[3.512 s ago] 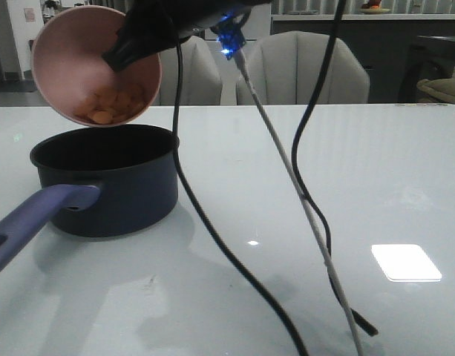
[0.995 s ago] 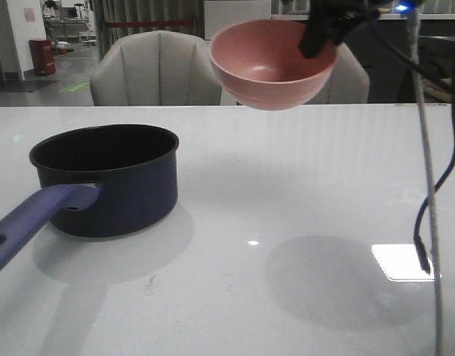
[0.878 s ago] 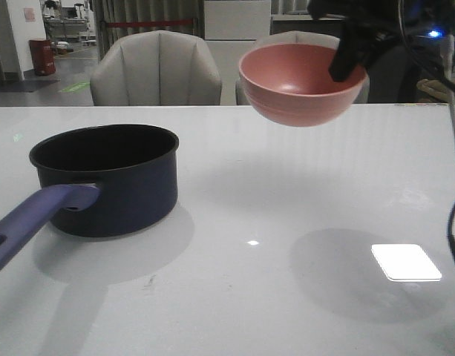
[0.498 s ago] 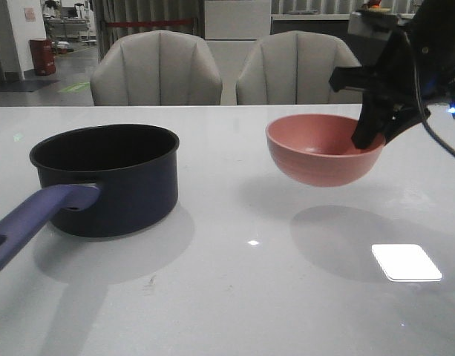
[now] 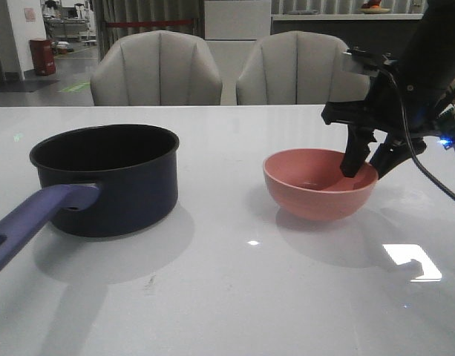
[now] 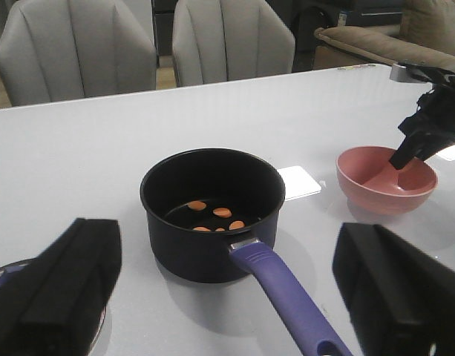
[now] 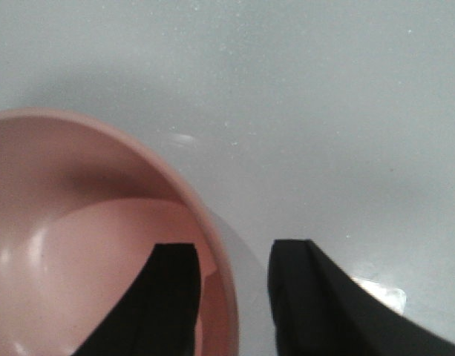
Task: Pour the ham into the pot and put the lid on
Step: 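Carry the empty pink bowl back and set it on the table, then open the right gripper and withdraw it from the bowl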
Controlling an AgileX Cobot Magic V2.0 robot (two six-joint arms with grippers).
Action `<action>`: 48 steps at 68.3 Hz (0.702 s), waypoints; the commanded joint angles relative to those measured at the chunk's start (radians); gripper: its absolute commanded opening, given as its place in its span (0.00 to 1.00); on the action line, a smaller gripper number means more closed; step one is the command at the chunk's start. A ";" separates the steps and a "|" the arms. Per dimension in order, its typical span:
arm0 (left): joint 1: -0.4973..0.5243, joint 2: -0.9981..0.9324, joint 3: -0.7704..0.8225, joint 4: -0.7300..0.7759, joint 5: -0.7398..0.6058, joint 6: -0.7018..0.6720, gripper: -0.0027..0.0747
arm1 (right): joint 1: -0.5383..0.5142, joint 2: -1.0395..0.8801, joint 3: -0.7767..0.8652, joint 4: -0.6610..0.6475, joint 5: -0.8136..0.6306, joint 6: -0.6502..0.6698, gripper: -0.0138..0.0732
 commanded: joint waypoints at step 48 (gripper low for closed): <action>-0.008 0.008 -0.028 -0.010 -0.095 0.001 0.82 | 0.012 -0.749 0.318 0.038 -0.307 -0.145 0.61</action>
